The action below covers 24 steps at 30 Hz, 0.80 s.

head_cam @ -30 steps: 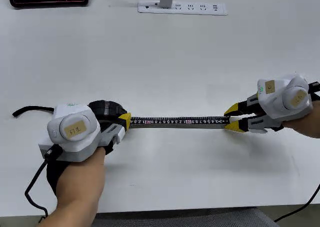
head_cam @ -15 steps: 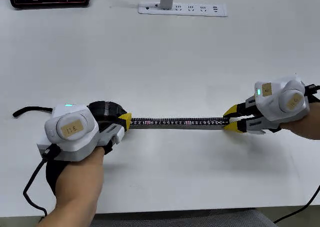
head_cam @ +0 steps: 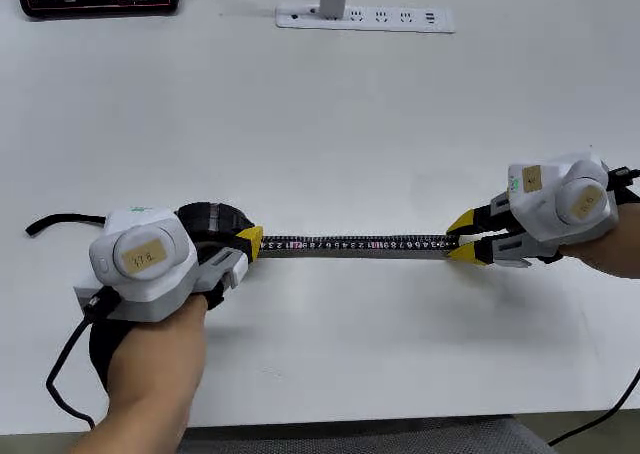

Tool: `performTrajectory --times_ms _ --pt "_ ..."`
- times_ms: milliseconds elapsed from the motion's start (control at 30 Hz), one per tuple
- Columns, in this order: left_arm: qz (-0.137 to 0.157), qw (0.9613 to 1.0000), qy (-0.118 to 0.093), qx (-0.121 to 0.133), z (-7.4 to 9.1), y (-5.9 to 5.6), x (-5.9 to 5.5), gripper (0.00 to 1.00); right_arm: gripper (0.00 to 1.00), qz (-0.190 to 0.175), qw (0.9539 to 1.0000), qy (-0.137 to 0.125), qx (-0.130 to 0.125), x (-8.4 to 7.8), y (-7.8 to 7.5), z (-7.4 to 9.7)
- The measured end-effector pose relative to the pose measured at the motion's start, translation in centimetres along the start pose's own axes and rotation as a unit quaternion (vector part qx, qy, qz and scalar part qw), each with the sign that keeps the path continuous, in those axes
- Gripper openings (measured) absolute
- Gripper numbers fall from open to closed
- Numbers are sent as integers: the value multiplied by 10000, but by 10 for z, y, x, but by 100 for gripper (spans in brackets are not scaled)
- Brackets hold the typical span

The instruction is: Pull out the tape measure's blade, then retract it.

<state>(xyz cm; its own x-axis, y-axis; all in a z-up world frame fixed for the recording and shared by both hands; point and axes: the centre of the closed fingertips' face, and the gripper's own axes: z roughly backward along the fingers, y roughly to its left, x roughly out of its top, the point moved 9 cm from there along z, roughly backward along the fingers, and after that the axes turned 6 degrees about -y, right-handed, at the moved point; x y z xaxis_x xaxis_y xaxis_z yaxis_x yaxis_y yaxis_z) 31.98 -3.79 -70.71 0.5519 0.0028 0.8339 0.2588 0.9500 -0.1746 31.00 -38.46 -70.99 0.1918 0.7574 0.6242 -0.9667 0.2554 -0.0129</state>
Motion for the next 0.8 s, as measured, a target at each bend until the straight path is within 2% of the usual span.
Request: performTrajectory --times_ms 800 --pt "26 10000 56 -30 3 -1 1 57 10 57 10000 74 -15 1 1 0"
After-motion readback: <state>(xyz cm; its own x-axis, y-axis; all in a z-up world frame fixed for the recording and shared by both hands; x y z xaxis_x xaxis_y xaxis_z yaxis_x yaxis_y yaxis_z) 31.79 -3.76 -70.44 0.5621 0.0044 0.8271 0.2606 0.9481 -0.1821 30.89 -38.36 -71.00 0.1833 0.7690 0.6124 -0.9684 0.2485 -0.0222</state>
